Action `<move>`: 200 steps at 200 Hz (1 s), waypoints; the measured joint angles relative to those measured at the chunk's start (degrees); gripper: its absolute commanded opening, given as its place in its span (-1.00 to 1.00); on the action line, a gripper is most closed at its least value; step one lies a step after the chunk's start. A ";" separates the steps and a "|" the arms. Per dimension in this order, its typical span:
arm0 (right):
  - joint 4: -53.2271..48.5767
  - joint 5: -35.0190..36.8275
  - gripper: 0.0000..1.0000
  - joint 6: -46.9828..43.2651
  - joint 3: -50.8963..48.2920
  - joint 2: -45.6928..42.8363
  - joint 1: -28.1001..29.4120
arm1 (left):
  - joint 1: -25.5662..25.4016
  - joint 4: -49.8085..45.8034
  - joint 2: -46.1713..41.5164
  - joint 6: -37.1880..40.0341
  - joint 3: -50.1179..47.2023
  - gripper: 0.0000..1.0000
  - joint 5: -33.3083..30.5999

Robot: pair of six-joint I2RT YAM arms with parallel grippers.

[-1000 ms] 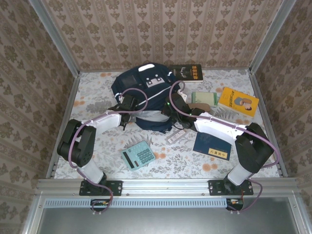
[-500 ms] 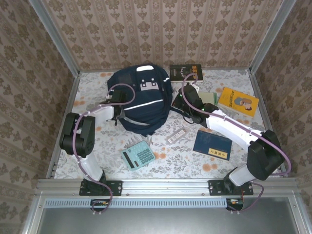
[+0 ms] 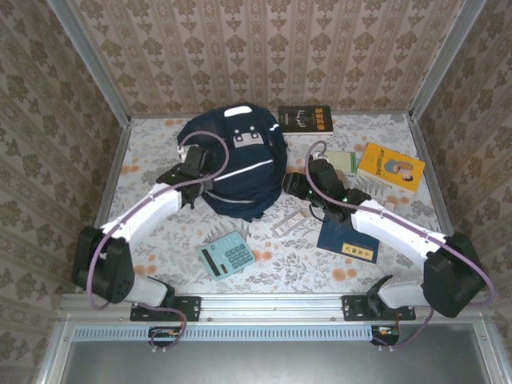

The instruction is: Pack the student bag

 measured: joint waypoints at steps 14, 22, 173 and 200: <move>0.68 0.11 0.38 -0.90 -2.47 -2.49 0.00 | -3.23 -0.15 -0.98 1.49 1.20 0.35 0.35; 0.96 0.22 0.43 -1.46 -4.00 -3.85 -0.02 | -4.87 -0.22 -0.85 2.47 2.05 0.33 0.83; -3.74 2.40 0.99 -0.87 -10.88 -11.39 -12.46 | -18.36 -4.98 19.34 11.28 15.93 0.19 14.32; -8.81 4.94 0.99 1.03 -11.96 -15.04 -14.84 | -22.86 -1.79 20.63 9.77 14.58 0.19 15.65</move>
